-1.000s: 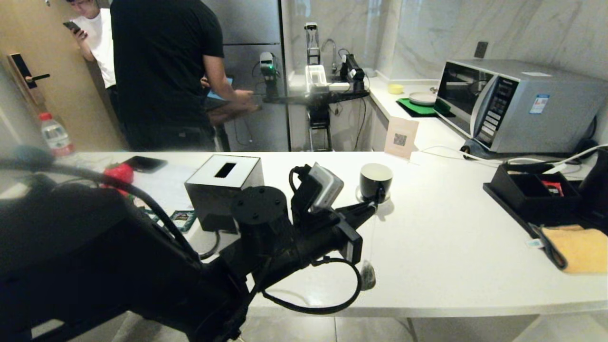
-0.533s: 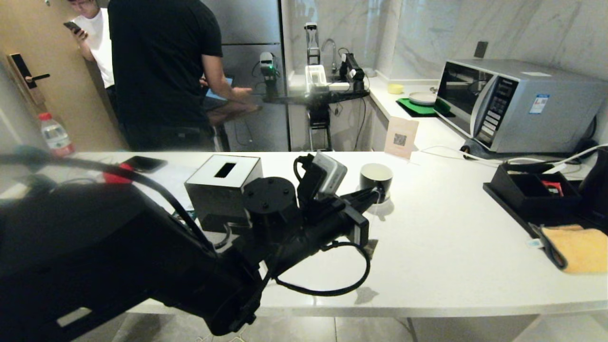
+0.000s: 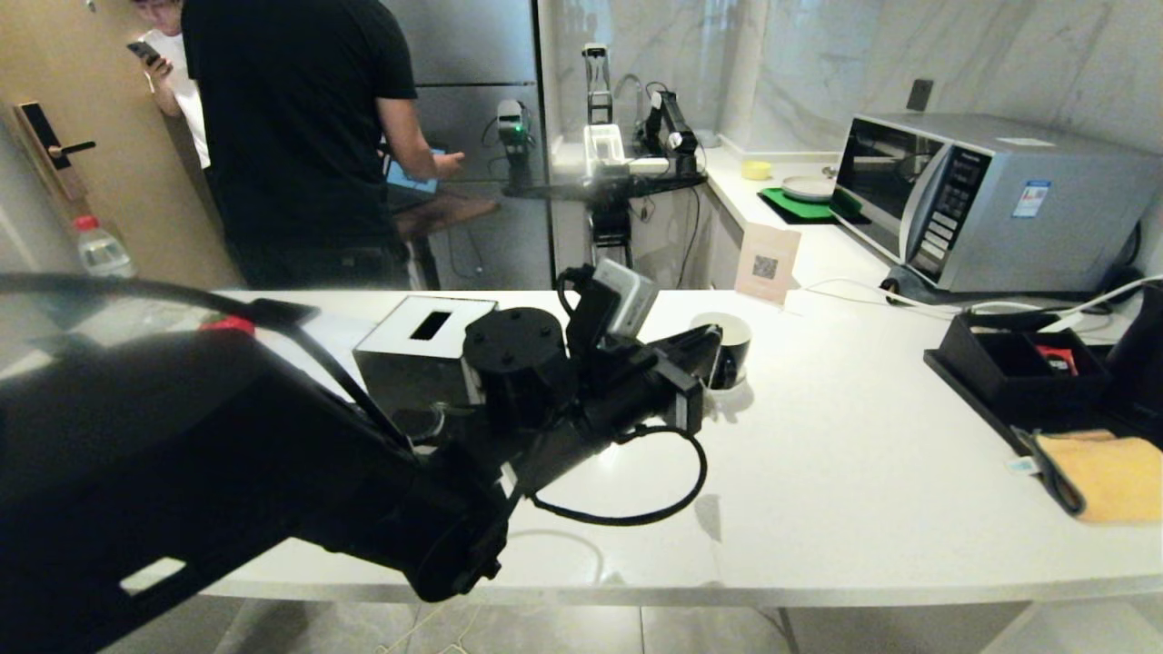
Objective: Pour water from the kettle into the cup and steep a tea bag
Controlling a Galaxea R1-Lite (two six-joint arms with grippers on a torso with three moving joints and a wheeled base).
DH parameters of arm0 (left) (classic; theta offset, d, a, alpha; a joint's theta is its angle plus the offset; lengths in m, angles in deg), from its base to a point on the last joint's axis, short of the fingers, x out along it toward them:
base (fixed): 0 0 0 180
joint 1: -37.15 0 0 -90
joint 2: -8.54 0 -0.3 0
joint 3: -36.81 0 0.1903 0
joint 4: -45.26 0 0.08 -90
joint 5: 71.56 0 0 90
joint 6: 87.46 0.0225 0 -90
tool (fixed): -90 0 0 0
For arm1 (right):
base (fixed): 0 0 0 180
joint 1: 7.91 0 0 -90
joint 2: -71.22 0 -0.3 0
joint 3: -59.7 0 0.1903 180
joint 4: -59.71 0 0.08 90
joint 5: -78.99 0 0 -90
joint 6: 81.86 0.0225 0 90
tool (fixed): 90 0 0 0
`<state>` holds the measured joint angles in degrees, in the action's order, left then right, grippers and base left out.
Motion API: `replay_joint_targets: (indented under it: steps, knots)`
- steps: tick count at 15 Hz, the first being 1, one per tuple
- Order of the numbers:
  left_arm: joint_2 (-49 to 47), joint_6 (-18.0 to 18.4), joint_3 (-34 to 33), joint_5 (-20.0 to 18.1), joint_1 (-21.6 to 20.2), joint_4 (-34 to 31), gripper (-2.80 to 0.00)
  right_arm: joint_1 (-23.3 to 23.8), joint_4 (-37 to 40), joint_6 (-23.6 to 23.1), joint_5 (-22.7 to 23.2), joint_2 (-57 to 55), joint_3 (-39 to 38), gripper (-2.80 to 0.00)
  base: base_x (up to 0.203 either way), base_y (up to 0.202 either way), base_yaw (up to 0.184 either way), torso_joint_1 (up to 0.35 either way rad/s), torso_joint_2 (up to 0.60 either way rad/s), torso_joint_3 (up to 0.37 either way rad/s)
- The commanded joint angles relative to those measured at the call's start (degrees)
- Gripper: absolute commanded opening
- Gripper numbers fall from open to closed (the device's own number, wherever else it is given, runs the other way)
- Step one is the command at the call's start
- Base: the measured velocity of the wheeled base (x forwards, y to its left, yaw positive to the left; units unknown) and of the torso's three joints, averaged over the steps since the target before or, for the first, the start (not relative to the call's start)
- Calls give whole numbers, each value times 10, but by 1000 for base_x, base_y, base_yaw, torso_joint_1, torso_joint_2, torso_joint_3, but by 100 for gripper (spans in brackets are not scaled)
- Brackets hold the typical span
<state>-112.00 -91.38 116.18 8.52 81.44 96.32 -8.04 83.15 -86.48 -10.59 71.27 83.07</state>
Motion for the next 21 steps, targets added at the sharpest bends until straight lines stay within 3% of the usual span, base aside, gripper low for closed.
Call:
replay_joint_targets:
  steps: [1,21]
  knots:
    - [0,0,24,-3,-11,-8,-280,0,0,0,0,-1,0,-280,0,0,0,0,0,0]
    - [-54,2,321,-45,-52,-246,-280,0,0,0,0,-1,0,-280,0,0,0,0,0,0]
